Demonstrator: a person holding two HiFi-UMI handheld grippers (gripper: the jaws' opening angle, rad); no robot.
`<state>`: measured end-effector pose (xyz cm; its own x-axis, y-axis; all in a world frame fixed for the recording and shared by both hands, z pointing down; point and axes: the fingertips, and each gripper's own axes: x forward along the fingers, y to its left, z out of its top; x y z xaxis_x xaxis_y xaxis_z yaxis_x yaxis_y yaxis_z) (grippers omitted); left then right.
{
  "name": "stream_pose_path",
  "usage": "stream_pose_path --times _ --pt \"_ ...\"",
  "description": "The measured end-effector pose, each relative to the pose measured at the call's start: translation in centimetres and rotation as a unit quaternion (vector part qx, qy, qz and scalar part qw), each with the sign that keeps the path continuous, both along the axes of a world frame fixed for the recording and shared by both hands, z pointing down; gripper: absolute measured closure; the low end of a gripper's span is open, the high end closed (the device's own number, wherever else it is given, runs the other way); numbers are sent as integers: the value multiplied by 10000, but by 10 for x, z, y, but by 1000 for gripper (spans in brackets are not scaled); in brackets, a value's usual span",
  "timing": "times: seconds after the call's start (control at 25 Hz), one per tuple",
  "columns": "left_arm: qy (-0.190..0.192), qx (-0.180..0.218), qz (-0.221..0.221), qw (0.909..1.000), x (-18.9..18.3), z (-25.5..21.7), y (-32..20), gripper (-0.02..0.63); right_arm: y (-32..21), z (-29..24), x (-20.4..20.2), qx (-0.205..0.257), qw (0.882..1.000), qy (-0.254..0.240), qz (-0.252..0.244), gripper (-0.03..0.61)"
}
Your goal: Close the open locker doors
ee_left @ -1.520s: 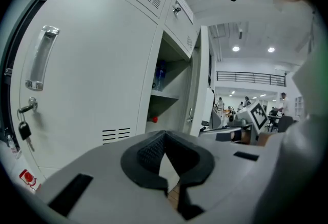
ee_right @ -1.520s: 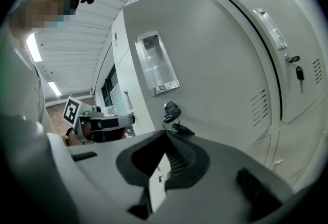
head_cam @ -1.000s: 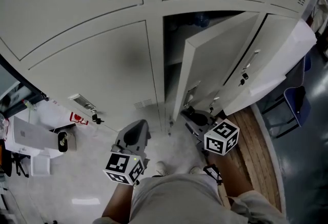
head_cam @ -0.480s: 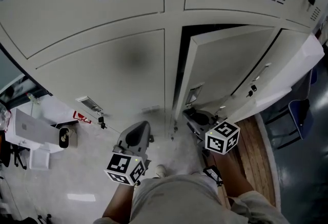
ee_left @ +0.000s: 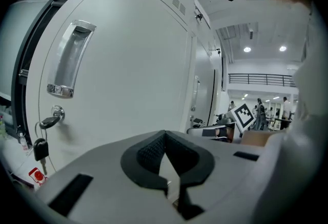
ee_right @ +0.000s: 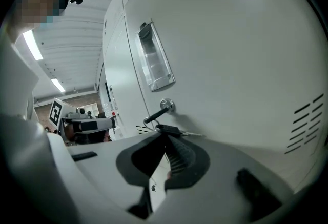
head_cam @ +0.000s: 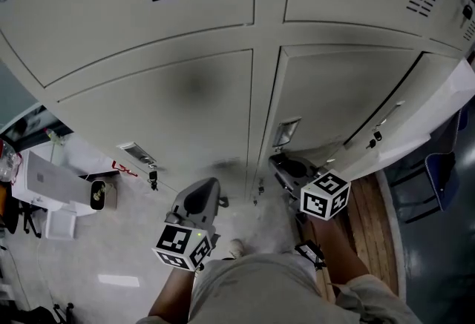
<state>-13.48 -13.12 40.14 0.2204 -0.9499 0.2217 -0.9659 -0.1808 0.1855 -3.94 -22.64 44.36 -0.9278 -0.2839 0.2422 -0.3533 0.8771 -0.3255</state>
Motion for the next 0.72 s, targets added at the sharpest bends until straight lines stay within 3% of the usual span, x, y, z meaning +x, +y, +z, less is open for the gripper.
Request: stream_pose_path --times 0.72 --pt "-105 -47 -194 9997 -8 0 7 598 -13 2 -8 -12 10000 -8 -94 554"
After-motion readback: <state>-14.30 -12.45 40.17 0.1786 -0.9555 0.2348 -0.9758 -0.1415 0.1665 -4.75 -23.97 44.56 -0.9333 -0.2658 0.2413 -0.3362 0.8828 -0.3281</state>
